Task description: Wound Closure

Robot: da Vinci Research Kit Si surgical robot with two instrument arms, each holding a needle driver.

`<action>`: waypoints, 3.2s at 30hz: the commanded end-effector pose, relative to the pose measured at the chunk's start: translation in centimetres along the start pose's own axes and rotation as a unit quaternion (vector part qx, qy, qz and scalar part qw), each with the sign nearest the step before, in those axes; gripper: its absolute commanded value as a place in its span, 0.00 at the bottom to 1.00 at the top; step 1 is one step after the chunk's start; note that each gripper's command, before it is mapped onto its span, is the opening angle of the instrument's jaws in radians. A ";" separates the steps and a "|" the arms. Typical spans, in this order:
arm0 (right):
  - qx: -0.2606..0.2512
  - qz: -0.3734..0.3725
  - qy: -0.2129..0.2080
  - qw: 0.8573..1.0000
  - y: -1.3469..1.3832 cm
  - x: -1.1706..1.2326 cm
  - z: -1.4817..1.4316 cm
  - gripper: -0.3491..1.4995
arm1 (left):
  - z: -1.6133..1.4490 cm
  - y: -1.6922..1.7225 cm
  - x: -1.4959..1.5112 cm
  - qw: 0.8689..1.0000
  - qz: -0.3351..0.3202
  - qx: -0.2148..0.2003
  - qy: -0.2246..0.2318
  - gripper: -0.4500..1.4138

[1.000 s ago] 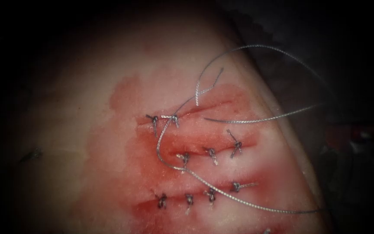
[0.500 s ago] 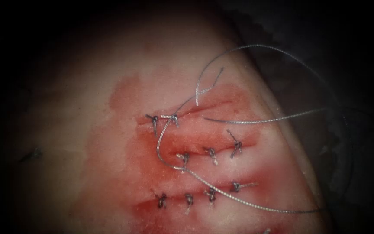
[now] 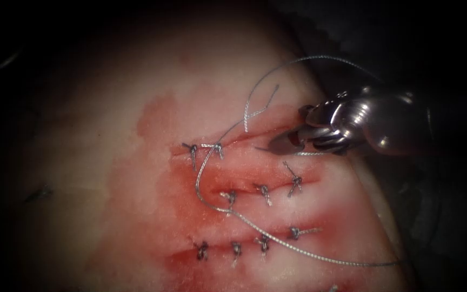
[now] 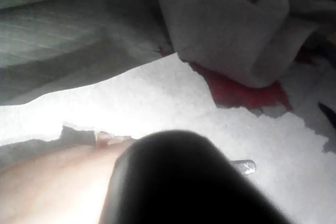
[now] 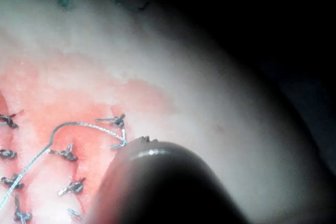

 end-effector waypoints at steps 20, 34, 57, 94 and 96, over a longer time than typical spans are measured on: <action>-0.066 -0.065 0.057 0.994 -0.07 0.03 0.60 0.03 | 0.12 0.02 -0.05 1.000 0.003 0.002 0.004 0.02; -0.035 0.032 0.003 0.999 -0.44 0.91 -0.20 0.00 | 0.13 0.03 -0.04 1.000 0.004 0.000 0.006 0.00; 0.124 0.168 0.129 0.970 -1.43 4.87 -1.09 0.00 | 0.17 0.08 0.03 1.000 0.002 -0.007 0.009 0.00; -0.095 0.017 0.029 0.995 0.49 -0.70 -0.16 0.64 | 0.18 0.10 0.05 1.000 0.004 -0.010 0.012 0.03; -0.086 0.018 0.031 0.996 0.32 -0.59 -0.16 0.64 | 0.18 0.10 0.05 1.000 0.004 -0.010 0.012 0.03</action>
